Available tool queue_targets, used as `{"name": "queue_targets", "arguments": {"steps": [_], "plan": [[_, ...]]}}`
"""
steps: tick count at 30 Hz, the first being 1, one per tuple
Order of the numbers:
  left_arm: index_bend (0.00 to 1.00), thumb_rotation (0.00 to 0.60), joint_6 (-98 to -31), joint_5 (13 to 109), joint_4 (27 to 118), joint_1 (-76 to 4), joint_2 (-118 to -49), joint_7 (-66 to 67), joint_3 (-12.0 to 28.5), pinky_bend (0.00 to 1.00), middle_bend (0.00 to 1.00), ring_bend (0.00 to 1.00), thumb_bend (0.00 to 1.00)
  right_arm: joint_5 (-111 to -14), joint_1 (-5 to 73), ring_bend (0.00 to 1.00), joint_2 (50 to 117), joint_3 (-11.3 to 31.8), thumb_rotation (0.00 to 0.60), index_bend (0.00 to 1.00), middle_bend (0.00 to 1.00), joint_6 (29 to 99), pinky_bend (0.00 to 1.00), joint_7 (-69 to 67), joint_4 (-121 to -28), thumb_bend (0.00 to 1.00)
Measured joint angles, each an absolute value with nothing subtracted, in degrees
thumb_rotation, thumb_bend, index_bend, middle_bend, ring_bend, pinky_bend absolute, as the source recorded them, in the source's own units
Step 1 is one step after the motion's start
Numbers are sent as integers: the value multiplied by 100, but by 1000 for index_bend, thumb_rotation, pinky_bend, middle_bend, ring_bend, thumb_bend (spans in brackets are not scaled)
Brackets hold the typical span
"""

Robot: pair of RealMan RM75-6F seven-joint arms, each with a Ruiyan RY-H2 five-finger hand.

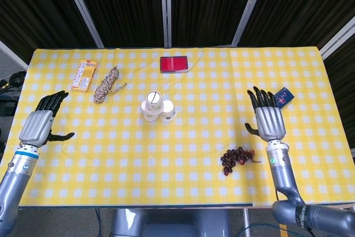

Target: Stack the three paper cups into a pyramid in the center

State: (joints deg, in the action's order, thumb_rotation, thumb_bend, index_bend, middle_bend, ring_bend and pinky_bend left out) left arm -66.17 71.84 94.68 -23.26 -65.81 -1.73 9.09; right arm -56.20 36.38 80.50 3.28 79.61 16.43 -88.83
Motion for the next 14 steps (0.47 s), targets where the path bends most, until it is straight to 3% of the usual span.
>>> {"name": "queue_targets", "arguments": {"steps": [8,14], "plan": [[0,600,-6484,7086,9313,-2380,-6760,84,821,0,0,0,139,-6224,2499,0,7743,-69,600,12,0,8397,0,431,-8433,150],[0,600,-6476,6978,9192,-2405,-6904,278,813,0,0,0,140,-6560,2050,0,7590,-73,600,12,0,8485,0,-86,-8041,150]]}}
